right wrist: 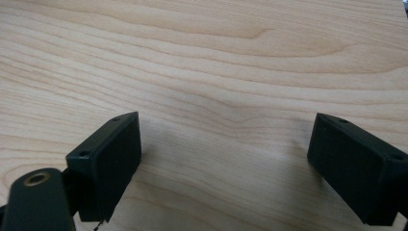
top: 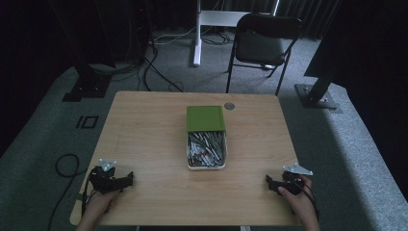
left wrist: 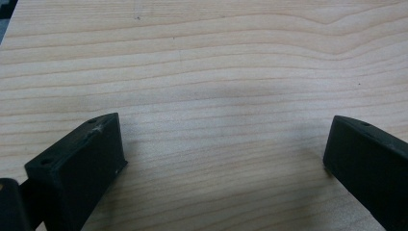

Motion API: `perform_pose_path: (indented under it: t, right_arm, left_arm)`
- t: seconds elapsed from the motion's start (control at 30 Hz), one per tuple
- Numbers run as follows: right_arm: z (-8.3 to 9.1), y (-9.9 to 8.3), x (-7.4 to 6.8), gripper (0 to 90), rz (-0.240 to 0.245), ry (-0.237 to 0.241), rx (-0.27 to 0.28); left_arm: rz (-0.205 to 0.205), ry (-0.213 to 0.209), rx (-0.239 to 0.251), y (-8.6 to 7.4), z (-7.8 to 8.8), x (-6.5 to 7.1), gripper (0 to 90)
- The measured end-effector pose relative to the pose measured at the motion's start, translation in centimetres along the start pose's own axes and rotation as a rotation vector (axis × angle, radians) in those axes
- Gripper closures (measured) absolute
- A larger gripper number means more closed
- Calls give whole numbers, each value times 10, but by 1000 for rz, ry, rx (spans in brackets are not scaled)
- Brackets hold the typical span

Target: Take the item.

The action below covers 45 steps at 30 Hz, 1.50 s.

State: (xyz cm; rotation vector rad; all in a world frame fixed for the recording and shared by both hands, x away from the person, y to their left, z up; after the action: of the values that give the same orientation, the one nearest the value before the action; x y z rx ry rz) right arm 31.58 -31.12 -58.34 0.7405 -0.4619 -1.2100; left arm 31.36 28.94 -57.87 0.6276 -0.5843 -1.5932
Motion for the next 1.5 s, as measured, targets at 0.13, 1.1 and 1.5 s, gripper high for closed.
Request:
perform_pose_path:
  t: [0.13,1.1,1.5]
  right_arm:
    - [1,-1,-1,113,-13,-13,1]
    - [0,0,-5,125,-20,-25,-2]
    - [12,22,-9,127,-15,-38,42]
  left_arm:
    - [-22,-19,1,-1,1,-2,13]
    - [-18,-16,1,-1,1,-1,13]
    - [-18,-16,1,-1,1,-1,13]
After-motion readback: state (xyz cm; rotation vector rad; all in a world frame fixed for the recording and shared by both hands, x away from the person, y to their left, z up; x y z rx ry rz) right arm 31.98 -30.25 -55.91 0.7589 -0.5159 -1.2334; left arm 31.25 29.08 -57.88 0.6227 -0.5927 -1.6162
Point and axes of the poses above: each handheld gripper's, and its own axes: z roughly backward along the jaws, y roughly out of its top, x roughly to its right, the point moved 4 cm from there along -z, roughly forward along the jaws, and after that the axes turned 4 degrees about y, right-handed, at the moved point
